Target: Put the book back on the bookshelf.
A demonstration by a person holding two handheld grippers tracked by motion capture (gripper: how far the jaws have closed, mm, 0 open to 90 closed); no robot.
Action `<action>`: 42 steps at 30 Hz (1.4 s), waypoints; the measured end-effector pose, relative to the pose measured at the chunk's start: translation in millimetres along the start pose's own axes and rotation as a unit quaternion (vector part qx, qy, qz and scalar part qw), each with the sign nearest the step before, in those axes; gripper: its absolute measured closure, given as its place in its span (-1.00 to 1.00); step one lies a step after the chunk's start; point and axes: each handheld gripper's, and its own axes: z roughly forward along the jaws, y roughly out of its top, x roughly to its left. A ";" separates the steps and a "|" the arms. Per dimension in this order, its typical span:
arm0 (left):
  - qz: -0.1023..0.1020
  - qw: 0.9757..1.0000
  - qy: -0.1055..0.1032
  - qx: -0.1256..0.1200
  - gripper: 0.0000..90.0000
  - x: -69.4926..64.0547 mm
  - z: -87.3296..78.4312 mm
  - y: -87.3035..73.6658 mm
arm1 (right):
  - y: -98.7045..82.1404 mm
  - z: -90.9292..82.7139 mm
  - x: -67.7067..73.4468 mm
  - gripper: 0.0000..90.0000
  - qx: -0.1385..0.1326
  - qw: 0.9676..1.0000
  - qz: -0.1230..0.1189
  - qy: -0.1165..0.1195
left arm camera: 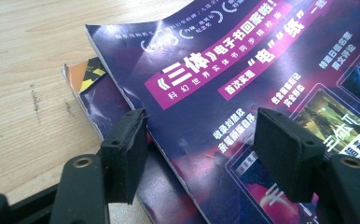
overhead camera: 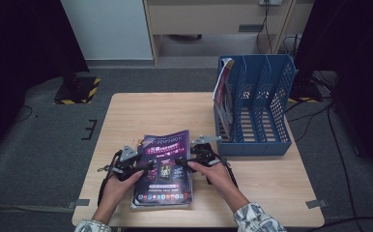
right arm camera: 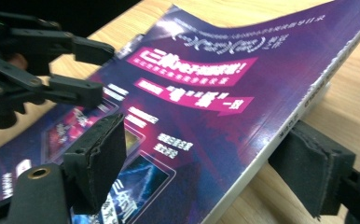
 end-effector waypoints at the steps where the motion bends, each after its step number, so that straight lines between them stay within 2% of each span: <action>1: 0.001 1.000 -0.001 0.001 -0.23 0.6 -0.4 -0.3 | 1.9 -0.8 -0.4 -0.54 0.004 1.000 -0.001 0.006; 4: 0.001 1.000 -0.001 0.001 -0.23 1.0 -0.6 -0.3 | 6.9 -3.9 -2.9 -0.50 0.007 1.000 -0.001 0.026; 5: 0.001 1.000 -0.001 0.001 -0.23 1.0 -0.6 -0.3 | 6.9 -3.9 -2.9 -0.50 0.007 1.000 -0.001 0.026; 6: 0.001 1.000 -0.002 0.001 -0.23 1.2 -0.5 -0.4 | 10.4 -5.7 -3.8 -0.49 0.013 0.999 0.002 0.037; 8: 0.000 1.000 -0.002 0.001 -0.23 1.3 -0.3 -0.5 | 12.0 -5.7 -3.4 -0.49 0.016 0.999 -0.006 0.039; 12: 0.000 1.000 -0.001 0.001 -0.23 1.2 -0.4 -0.4 | 12.8 -6.1 -2.5 -0.49 0.017 0.999 -0.008 0.042; 16: -0.002 1.000 -0.002 0.002 -0.23 1.5 -0.4 -0.4 | 11.7 -0.5 1.7 -0.49 0.024 0.998 -0.009 0.049; 20: -0.006 1.000 -0.004 0.001 -0.23 2.2 -0.4 -0.6 | 12.1 12.7 9.6 -0.50 0.045 0.997 -0.018 0.055; 24: -0.008 1.000 -0.005 0.001 -0.24 2.3 -0.3 -0.6 | 12.3 19.8 12.2 -0.52 0.059 0.997 -0.017 0.055; 30: -0.012 1.000 -0.009 0.001 -0.29 1.9 0.3 -0.4 | 10.3 27.5 10.9 -0.51 0.060 0.996 0.003 0.065; 32: -0.012 1.000 -0.008 0.001 -0.31 1.4 0.6 -0.3 | 9.2 29.7 11.4 -0.46 0.061 0.996 0.008 0.067; 33: -0.012 1.000 -0.009 0.001 -0.31 1.5 0.4 -0.3 | 8.8 29.1 11.1 -0.30 0.056 0.997 0.012 0.057; 34: -0.012 1.000 -0.009 0.002 -0.31 1.4 0.3 -0.2 | 8.4 28.7 10.9 -0.22 0.055 0.997 0.015 0.054; 35: -0.012 1.000 -0.009 0.002 -0.31 1.4 0.3 -0.2 | 8.4 28.7 10.9 -0.22 0.055 0.997 0.015 0.054; 37: -0.012 1.000 -0.010 0.003 -0.31 1.5 0.0 -0.1 | 7.4 27.6 11.0 -0.07 0.050 0.997 0.016 0.047; 38: -0.016 1.000 -0.011 0.001 -0.32 1.6 -0.1 0.0 | 7.2 25.1 11.3 0.08 0.035 0.998 0.026 0.043; 40: -0.018 1.000 -0.014 0.002 -0.33 2.1 -0.1 0.1 | 7.1 24.0 12.0 0.13 0.031 0.998 0.030 0.043; 41: -0.022 1.000 -0.017 0.001 -0.40 2.3 0.2 0.2 | 7.2 20.3 13.1 0.31 0.010 0.999 0.030 0.040; 42: -0.024 1.000 -0.018 0.000 -0.40 2.3 0.4 0.3 | 7.2 20.3 13.1 0.31 0.010 0.999 0.030 0.040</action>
